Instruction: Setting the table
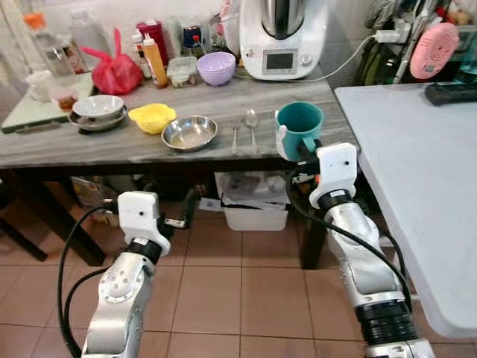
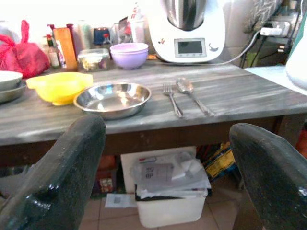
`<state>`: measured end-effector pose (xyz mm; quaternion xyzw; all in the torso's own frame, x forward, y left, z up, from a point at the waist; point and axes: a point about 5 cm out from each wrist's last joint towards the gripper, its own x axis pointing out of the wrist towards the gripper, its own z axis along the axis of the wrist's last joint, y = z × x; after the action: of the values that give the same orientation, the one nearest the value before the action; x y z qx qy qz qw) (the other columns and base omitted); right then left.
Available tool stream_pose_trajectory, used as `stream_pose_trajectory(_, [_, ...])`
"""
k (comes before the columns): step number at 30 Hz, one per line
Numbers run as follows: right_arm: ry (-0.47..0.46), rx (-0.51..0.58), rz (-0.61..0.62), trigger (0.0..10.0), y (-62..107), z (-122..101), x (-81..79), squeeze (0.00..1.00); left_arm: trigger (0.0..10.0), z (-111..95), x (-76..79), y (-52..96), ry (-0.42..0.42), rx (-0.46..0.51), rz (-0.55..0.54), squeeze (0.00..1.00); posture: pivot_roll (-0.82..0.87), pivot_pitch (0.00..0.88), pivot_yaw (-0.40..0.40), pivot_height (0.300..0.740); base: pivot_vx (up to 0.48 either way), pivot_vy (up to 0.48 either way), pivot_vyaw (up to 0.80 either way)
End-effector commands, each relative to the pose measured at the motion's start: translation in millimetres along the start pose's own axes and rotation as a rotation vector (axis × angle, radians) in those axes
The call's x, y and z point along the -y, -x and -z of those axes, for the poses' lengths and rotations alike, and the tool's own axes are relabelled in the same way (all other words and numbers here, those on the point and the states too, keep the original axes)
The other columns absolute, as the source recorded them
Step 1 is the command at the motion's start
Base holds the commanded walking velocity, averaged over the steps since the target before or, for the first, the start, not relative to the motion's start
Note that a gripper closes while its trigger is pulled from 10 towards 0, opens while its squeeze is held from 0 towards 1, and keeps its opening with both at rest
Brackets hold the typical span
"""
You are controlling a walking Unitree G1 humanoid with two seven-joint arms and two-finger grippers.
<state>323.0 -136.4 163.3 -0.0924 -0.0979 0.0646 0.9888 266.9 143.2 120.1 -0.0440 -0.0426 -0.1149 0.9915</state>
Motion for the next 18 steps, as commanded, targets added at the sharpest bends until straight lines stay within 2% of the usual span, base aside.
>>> stream_pose_trajectory(1, [-0.003, 0.031, 0.001, 10.0, -2.8, -7.4, -1.7, 0.00, 10.0, -3.6, -5.3, 0.5, -0.020, 0.006, -0.006, 0.00, -0.07, 0.033, 0.083, 0.740, 0.480, 0.000, 0.79])
stream_pose_trajectory(12, [-0.008, 0.030, 0.000, 10.0, -2.3, -7.1, -2.2, 0.00, 10.0, -3.1, -5.7, 1.1, -0.024, 0.002, -0.009, 0.00, -0.07, 0.035, 0.085, 0.740, 0.480, 0.000, 0.66])
stream_pose_trajectory(18, [-0.016, 0.028, 0.005, 10.0, -3.6, -7.9, -2.3, 0.00, 10.0, -3.0, -5.3, 1.2, -0.024, -0.002, -0.010, 0.00, -0.07, 0.037, 0.084, 0.740, 0.427, 0.000, 0.07])
